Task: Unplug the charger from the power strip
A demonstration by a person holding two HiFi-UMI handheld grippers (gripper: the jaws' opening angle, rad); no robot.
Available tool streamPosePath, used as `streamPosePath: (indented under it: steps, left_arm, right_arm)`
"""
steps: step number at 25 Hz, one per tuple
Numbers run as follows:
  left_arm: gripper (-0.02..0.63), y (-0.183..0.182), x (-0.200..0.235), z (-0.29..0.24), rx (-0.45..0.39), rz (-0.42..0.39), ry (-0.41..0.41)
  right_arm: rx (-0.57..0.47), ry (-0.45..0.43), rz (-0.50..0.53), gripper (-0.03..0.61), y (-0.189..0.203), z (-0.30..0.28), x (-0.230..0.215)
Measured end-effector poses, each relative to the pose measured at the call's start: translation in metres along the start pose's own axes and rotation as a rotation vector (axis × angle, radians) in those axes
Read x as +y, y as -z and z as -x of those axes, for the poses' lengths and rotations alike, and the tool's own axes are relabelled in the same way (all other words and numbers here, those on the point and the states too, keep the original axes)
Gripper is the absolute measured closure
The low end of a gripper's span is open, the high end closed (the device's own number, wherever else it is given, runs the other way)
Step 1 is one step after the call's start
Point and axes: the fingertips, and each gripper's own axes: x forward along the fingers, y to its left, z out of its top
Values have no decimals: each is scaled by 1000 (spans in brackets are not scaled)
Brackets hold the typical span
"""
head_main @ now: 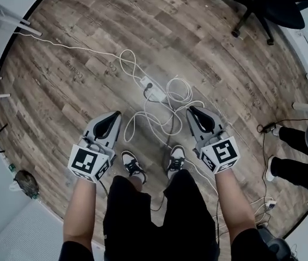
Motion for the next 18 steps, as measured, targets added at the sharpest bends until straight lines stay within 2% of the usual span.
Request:
streamPosePath:
  steps: [8, 12, 18]
  left_arm:
    - [595, 149, 45, -104, 53, -4, 52]
    - [595, 209, 62, -149, 78, -21, 91]
    - [595, 288, 73, -214, 115, -51, 165]
  right_arm:
    - [55, -36, -6, 544, 158, -102, -38]
    - [87, -86, 9, 489, 227, -145, -45]
    - [137, -139, 47, 468, 321, -197, -53]
